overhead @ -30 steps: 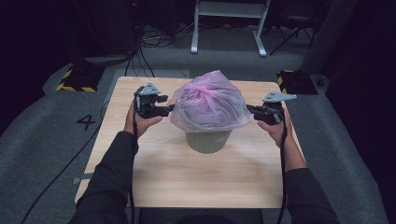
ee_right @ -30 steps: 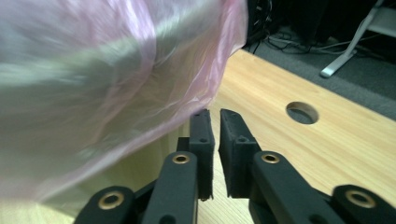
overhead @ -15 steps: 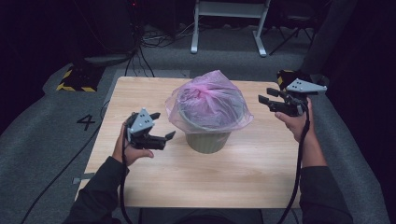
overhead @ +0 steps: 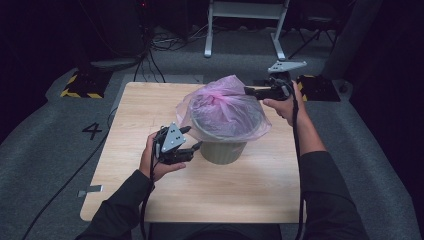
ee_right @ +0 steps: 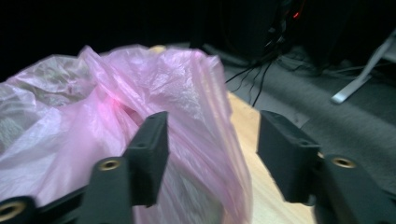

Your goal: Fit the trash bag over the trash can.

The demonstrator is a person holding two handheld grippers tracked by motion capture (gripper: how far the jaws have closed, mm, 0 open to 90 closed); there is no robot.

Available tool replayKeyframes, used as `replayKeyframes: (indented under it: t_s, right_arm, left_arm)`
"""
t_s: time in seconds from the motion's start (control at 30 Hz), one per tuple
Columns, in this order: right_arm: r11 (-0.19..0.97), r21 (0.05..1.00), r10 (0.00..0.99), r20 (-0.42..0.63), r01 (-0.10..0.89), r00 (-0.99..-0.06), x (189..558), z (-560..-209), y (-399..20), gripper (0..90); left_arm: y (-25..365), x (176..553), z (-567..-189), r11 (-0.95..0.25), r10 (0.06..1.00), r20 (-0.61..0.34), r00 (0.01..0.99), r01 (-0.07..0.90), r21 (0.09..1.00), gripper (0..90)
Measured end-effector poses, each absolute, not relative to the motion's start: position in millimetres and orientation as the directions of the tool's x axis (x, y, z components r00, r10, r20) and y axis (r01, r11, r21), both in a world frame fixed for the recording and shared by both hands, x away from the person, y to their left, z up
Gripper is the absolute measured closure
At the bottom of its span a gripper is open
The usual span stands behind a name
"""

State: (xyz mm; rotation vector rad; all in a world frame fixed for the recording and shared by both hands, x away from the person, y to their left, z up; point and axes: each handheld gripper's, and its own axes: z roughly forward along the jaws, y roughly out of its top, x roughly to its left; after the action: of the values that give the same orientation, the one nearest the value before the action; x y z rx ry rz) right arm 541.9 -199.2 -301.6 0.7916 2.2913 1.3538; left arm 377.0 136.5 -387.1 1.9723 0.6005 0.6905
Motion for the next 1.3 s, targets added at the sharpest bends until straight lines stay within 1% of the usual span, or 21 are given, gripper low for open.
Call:
replayKeyframes:
  t_s: [0.03,0.07,0.13,0.17,0.2,0.23,0.3,0.4,0.47,0.63,0.77,0.83,0.97,1.2,1.3]
  right_arm:
    - [0.407,0.869,0.627,-0.042,0.282,-0.778,545,-303,-195,46.7]
    - [0.42,0.863,0.631,-0.056,0.28,-0.773,547,-304,-192,50.2]
    - [0.434,0.855,0.615,-0.049,0.286,-0.787,552,-306,-186,54.8]
    - [0.447,0.847,0.616,-0.058,0.288,-0.785,554,-307,-184,60.2]
    - [0.452,0.846,0.61,-0.063,0.282,-0.79,555,-308,-182,64.8]
    - [0.454,0.844,0.612,-0.064,0.284,-0.788,556,-308,-181,67.5]
    - [0.467,0.84,0.614,-0.083,0.277,-0.785,558,-309,-179,75.5]
    - [0.478,0.833,0.613,-0.089,0.279,-0.785,559,-312,-178,85.6]
    - [0.471,0.836,0.624,-0.089,0.283,-0.777,559,-314,-180,89.8]
    - [0.459,0.84,0.641,-0.089,0.288,-0.762,560,-317,-187,90.0]
    - [0.429,0.838,0.675,-0.051,0.335,-0.736,565,-321,-196,90.0]
    - [0.418,0.839,0.684,-0.037,0.35,-0.728,565,-324,-199,90.0]
    - [0.407,0.835,0.703,-0.028,0.37,-0.71,567,-329,-208,90.0]
    - [0.38,0.816,0.733,0.023,0.436,-0.68,575,-349,-220,90.0]
    - [0.325,0.821,0.74,0.088,0.469,-0.667,580,-363,-225,90.0]
  left_arm:
    - [137,380,-388,-0.454,0.652,0.224,0.724,0.137,0.881,46.5]
    - [139,382,-388,-0.449,0.653,0.216,0.726,0.141,0.882,48.2]
    - [141,385,-389,-0.453,0.644,0.215,0.734,0.14,0.88,56.9]
    - [142,385,-390,-0.459,0.64,0.222,0.736,0.134,0.878,58.9]
    - [143,386,-390,-0.458,0.629,0.221,0.745,0.126,0.88,65.1]
    - [143,387,-390,-0.459,0.625,0.218,0.749,0.127,0.879,69.5]
    - [144,389,-391,-0.465,0.624,0.225,0.749,0.124,0.876,75.6]
    - [144,392,-393,-0.471,0.618,0.228,0.753,0.122,0.874,84.4]
    - [145,394,-394,-0.458,0.611,0.21,0.763,0.124,0.88,89.9]
    - [146,398,-397,-0.47,0.594,0.211,0.776,0.122,0.874,90.0]
    - [147,399,-400,-0.472,0.593,0.213,0.777,0.121,0.873,90.0]
    - [149,399,-401,-0.449,0.585,0.194,0.788,0.116,0.886,90.0]
    - [150,397,-404,-0.478,0.576,0.213,0.789,0.114,0.871,90.0]
    - [153,408,-418,-0.508,0.563,0.209,0.8,0.136,0.851,90.0]
    - [156,415,-431,-0.505,0.561,0.171,0.81,0.171,0.846,90.0]
